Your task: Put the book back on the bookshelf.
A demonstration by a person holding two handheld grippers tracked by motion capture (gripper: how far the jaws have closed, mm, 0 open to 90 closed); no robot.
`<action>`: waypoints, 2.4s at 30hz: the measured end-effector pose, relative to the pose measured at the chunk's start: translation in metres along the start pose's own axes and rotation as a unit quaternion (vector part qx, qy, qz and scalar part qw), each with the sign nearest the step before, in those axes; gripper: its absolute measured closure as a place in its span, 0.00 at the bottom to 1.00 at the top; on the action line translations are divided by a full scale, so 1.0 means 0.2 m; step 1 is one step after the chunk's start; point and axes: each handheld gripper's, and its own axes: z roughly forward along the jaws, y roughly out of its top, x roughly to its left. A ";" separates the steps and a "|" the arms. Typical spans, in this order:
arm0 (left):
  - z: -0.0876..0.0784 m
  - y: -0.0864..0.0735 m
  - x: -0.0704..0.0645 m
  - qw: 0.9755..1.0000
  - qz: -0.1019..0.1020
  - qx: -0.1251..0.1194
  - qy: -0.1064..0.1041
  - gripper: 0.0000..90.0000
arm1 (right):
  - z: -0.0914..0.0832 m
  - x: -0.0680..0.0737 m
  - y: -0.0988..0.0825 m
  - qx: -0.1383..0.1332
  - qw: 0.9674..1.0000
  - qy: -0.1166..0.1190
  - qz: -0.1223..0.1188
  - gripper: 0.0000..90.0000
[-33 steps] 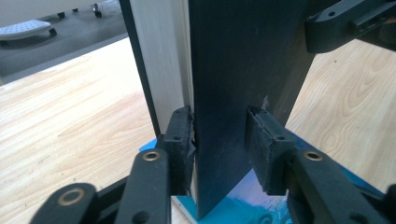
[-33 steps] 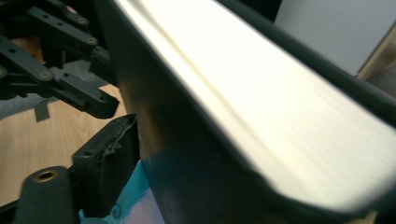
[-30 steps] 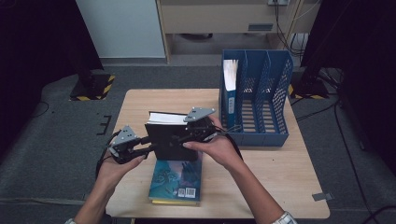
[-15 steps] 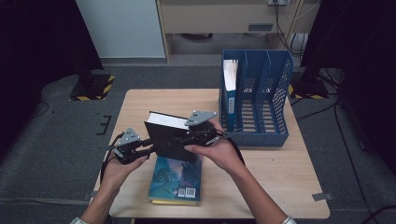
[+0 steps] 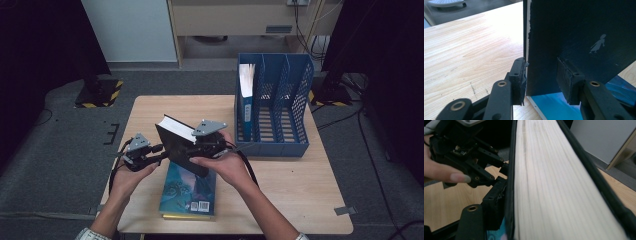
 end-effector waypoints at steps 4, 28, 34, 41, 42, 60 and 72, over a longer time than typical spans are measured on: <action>0.00 -0.01 0.00 1.000 -0.001 -0.001 0.003 0.61 | 0.01 -0.01 0.01 -0.003 1.000 0.002 0.003 0.42; 0.04 -0.36 0.24 0.990 -0.050 0.109 0.069 0.14 | 0.02 -0.10 0.01 -0.020 0.996 0.036 0.083 0.56; 0.06 -0.39 0.26 0.987 -0.060 0.129 0.069 0.12 | 0.04 -0.15 0.05 -0.013 0.992 0.037 0.117 0.57; 0.07 -0.40 0.26 0.986 -0.060 0.144 0.067 0.10 | 0.05 -0.20 0.06 -0.015 0.986 0.036 0.161 0.58; 0.08 -0.40 0.26 0.985 -0.060 0.147 0.067 0.10 | 0.05 -0.20 0.06 -0.015 0.985 0.035 0.168 0.58; 0.10 -0.42 0.26 0.983 -0.040 0.162 0.074 0.07 | -0.11 -0.20 0.06 -0.006 0.984 0.022 0.176 0.59; 0.10 -0.45 0.24 0.986 -0.034 0.142 0.081 0.04 | -0.31 -0.25 -0.03 -0.013 0.982 -0.004 0.189 0.59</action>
